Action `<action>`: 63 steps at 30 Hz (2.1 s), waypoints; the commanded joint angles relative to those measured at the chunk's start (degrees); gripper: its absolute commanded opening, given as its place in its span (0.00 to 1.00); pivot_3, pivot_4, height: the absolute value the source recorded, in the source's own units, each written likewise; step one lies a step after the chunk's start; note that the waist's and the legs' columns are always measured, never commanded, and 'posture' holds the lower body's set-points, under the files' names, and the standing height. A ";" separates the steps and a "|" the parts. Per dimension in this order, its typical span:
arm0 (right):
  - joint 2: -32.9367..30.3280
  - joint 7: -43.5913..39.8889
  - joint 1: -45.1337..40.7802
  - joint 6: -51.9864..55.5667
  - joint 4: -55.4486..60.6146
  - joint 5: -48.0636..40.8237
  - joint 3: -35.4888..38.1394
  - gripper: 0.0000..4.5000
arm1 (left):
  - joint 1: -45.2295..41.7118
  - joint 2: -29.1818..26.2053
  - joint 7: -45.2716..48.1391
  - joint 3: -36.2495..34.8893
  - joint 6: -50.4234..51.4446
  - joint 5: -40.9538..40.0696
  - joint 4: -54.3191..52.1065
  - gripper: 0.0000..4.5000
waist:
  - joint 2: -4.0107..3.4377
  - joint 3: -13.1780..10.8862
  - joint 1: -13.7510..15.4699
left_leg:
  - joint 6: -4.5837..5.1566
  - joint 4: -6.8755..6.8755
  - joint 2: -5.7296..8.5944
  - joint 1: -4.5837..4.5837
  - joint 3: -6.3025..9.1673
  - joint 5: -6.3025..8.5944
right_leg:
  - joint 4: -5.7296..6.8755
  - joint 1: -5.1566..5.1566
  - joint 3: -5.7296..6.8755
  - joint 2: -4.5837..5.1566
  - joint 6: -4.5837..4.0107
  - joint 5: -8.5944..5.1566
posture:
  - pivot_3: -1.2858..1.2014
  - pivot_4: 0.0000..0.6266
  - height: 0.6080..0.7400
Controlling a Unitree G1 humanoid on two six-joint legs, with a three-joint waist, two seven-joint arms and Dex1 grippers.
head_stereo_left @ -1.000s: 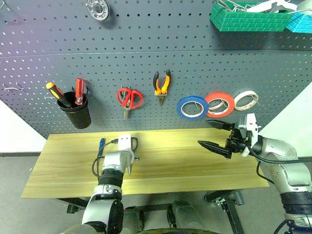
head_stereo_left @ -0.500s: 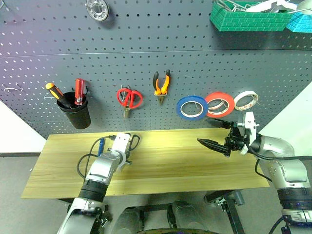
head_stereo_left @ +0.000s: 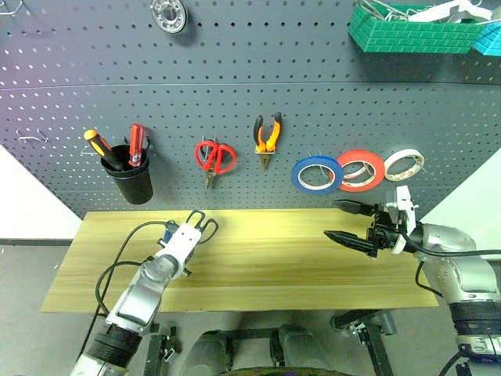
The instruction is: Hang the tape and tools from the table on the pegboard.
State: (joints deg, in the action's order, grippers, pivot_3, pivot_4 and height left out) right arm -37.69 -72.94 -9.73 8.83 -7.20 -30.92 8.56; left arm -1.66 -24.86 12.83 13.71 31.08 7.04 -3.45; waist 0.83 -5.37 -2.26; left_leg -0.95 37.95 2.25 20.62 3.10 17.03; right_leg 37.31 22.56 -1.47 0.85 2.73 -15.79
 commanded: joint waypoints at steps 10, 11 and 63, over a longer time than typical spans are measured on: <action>-2.11 -6.68 -1.09 5.75 1.00 -6.11 2.90 1.00 | 5.00 -5.45 -1.50 -2.82 -22.59 6.49 -3.12 0.24 | -0.21 0.10 -0.05 | 0.03 0.00 0.00 -0.02 -0.01 0.01 | 0.00 -0.02 0.00 0.01 -0.01 0.00 | 0.47 0.05 0.93; -2.22 -6.85 -1.06 6.24 1.12 -6.14 2.85 1.00 | 5.24 -5.56 -1.72 -3.05 -23.36 6.88 -2.92 0.24 | -0.23 0.11 -0.03 | 0.03 0.00 0.00 -0.02 -0.01 0.01 | 0.00 -0.02 0.00 0.01 -0.01 0.00 | 0.47 0.05 0.93; 7.86 -6.57 9.77 5.75 0.99 -13.88 9.85 1.00 | 1.55 -2.88 -13.26 -11.83 -51.50 17.38 -0.35 0.24 | -0.98 0.73 -0.24 | 0.12 0.10 0.00 -0.20 -0.16 0.04 | 0.15 -0.15 -0.02 0.01 0.03 0.02 | 0.46 0.04 0.93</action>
State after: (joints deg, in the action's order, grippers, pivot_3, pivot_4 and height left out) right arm -29.82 -79.14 0.35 15.70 -7.10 -44.10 16.95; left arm 1.51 -27.89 0.61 3.61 -20.44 25.52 -3.43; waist -0.15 -4.64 -2.49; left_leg -0.83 38.07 2.24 20.41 2.93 17.07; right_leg 37.48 22.40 -1.49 0.85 2.76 -15.78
